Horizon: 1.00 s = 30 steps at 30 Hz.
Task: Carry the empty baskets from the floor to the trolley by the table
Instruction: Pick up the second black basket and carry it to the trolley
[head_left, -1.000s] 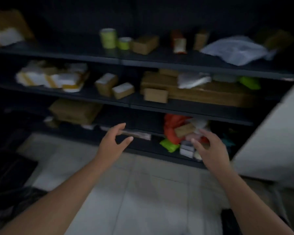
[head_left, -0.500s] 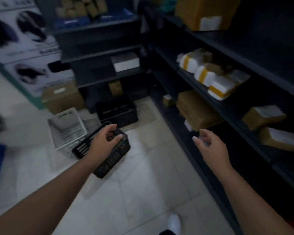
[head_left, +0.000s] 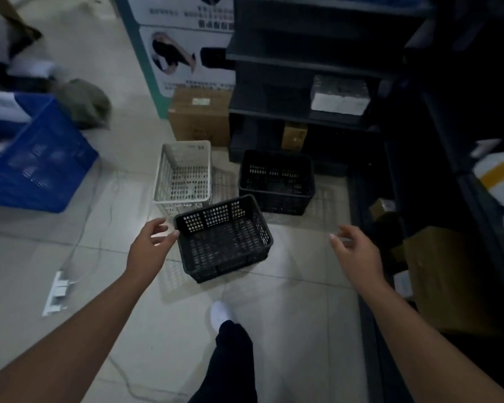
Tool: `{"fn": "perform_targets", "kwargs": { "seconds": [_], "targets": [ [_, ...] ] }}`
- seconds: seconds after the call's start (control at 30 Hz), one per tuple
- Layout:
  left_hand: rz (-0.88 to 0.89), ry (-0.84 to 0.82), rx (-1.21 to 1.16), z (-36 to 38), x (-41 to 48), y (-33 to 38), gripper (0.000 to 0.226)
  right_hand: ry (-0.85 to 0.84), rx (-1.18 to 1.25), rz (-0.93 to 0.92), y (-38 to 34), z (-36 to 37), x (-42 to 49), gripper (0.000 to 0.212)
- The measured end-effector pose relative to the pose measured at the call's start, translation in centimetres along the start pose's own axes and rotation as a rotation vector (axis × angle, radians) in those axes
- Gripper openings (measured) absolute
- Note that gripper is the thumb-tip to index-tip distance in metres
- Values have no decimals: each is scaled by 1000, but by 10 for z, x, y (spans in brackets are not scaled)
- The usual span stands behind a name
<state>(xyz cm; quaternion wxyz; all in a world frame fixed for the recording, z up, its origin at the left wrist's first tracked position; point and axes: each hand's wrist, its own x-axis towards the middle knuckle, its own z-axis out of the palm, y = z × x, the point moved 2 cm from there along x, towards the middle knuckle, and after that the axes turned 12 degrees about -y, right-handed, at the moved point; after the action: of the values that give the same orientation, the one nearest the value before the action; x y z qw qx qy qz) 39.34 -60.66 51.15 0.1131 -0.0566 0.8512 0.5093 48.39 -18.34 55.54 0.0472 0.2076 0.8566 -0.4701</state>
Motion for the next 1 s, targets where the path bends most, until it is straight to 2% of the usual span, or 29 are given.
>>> {"fn": "perform_targets", "kwargs": {
  "seconds": [0.33, 0.6, 0.8, 0.9, 1.0],
  "targets": [
    [-221, 30, -1, 37, 196, -106, 48, -117, -90, 120, 38, 136, 245, 43],
    [-390, 85, 39, 113, 298, -268, 50, -222, -226, 157, 175, 270, 404, 51],
    [-599, 242, 106, 174, 357, -419, 63, -285, -330, 143, 286, 360, 507, 58],
    [-583, 231, 176, 190, 382, -475, 59, -312, -353, 103, 322, 398, 547, 51],
    [-611, 297, 307, 184, 400, -514, 57, -351, -392, 44, 342, 428, 566, 31]
  ]
}}
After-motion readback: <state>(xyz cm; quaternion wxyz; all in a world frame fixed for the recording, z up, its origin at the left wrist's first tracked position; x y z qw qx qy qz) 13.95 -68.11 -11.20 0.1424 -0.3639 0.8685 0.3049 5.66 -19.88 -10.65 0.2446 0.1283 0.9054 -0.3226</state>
